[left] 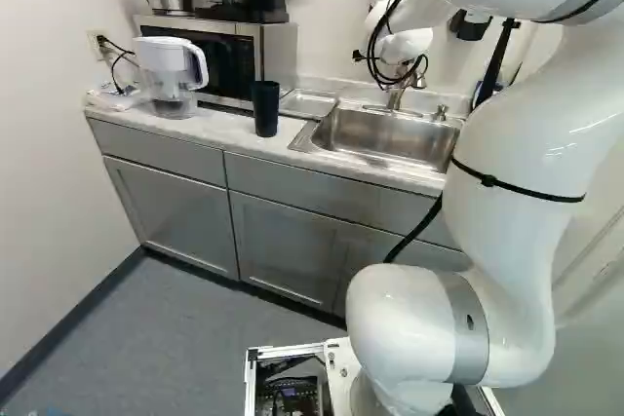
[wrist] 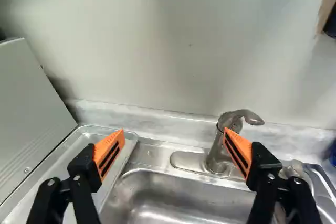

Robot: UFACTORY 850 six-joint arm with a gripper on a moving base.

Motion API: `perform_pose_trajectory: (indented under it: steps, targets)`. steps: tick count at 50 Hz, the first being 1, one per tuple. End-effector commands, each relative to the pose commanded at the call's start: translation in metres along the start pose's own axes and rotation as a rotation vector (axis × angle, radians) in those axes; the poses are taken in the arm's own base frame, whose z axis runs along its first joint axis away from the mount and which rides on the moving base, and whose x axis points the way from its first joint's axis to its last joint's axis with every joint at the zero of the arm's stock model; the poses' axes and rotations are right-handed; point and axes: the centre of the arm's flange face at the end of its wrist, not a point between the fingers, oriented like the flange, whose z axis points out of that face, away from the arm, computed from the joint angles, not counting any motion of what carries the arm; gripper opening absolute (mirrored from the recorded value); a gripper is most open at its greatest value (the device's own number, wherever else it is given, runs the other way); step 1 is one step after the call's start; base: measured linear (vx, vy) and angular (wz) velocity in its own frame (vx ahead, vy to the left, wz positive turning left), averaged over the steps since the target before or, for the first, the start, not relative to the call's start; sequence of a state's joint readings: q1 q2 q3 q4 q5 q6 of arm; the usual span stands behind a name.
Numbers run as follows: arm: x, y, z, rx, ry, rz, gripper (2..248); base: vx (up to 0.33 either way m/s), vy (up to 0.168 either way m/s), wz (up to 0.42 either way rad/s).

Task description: Rinse the cup and place it in the tray

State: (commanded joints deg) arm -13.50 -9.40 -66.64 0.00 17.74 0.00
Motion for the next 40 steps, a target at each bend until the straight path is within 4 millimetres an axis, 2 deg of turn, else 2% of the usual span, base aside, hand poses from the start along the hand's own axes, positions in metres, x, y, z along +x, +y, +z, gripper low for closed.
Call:
perform_pose_trajectory:
  steps: [40]
  targets:
    - [0.005,0.019,0.021,-0.030,0.009,0.008,247,0.000,0.000,0.000]
